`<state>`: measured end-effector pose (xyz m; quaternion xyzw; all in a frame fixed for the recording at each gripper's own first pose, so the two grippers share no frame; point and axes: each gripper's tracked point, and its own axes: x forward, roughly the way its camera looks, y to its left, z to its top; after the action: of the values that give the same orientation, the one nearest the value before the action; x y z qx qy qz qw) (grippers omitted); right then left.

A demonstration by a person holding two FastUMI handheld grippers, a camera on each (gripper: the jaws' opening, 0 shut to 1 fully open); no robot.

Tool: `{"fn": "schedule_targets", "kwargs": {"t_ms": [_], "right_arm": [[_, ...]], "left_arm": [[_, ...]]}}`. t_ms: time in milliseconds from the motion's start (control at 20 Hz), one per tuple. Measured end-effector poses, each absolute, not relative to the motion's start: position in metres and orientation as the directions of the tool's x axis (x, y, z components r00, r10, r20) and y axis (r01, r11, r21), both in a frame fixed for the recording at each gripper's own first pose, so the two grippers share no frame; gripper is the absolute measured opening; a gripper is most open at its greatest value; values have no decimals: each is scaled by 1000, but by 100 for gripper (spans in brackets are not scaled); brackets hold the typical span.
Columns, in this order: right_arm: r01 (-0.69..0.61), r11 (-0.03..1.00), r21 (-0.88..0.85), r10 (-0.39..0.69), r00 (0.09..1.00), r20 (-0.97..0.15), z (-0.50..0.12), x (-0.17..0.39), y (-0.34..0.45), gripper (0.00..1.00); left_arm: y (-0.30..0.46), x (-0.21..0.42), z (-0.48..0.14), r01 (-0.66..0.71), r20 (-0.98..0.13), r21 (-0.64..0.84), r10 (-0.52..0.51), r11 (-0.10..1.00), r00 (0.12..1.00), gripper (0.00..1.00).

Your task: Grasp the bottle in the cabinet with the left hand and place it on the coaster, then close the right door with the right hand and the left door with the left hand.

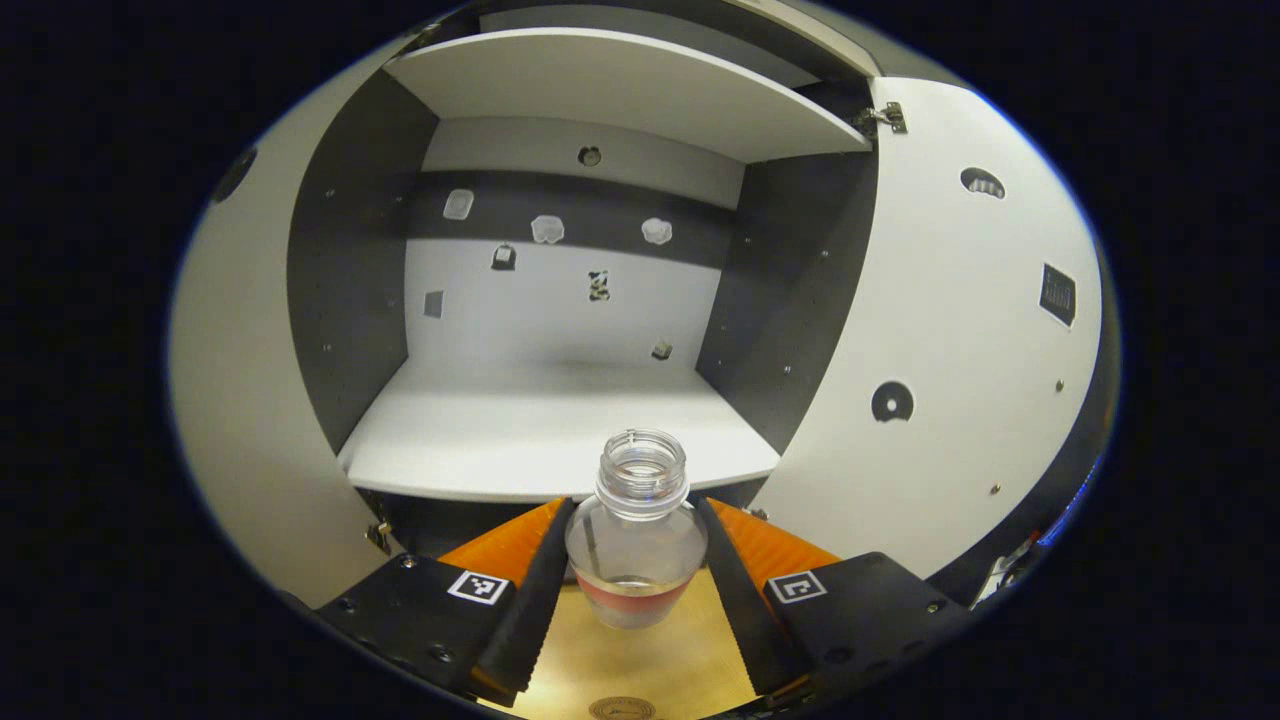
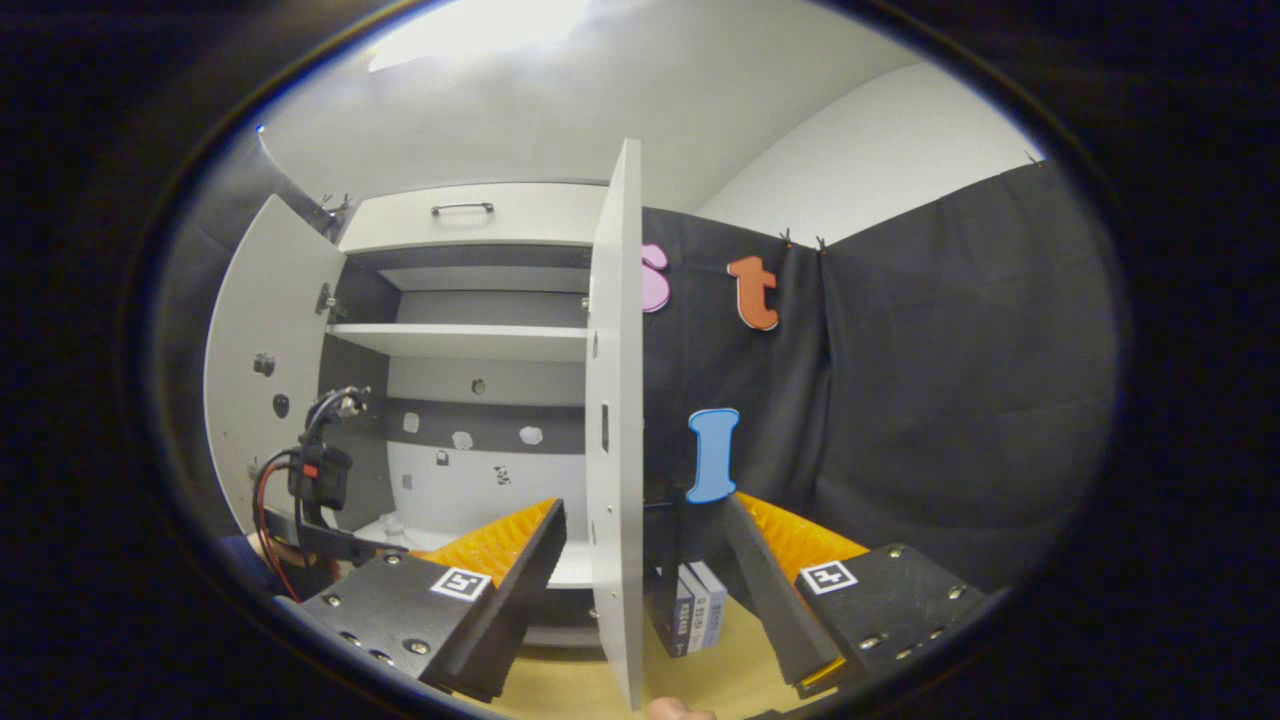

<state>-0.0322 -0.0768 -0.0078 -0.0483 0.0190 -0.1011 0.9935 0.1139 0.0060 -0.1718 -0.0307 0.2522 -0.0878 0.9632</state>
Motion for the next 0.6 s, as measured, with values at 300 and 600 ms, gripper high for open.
{"fn": "schedule_targets", "kwargs": {"t_ms": [300,600], "right_arm": [[140,986,-95,-144,989,-38,-11,-28,-62,96],[125,987,-100,-130,991,-45,-14,-31,-56,96]], "left_arm": [[30,70,-245,77,-571,-121,-133,990,810,80],[39,30,-310,44,-612,-127,-113,991,783,80]]}}
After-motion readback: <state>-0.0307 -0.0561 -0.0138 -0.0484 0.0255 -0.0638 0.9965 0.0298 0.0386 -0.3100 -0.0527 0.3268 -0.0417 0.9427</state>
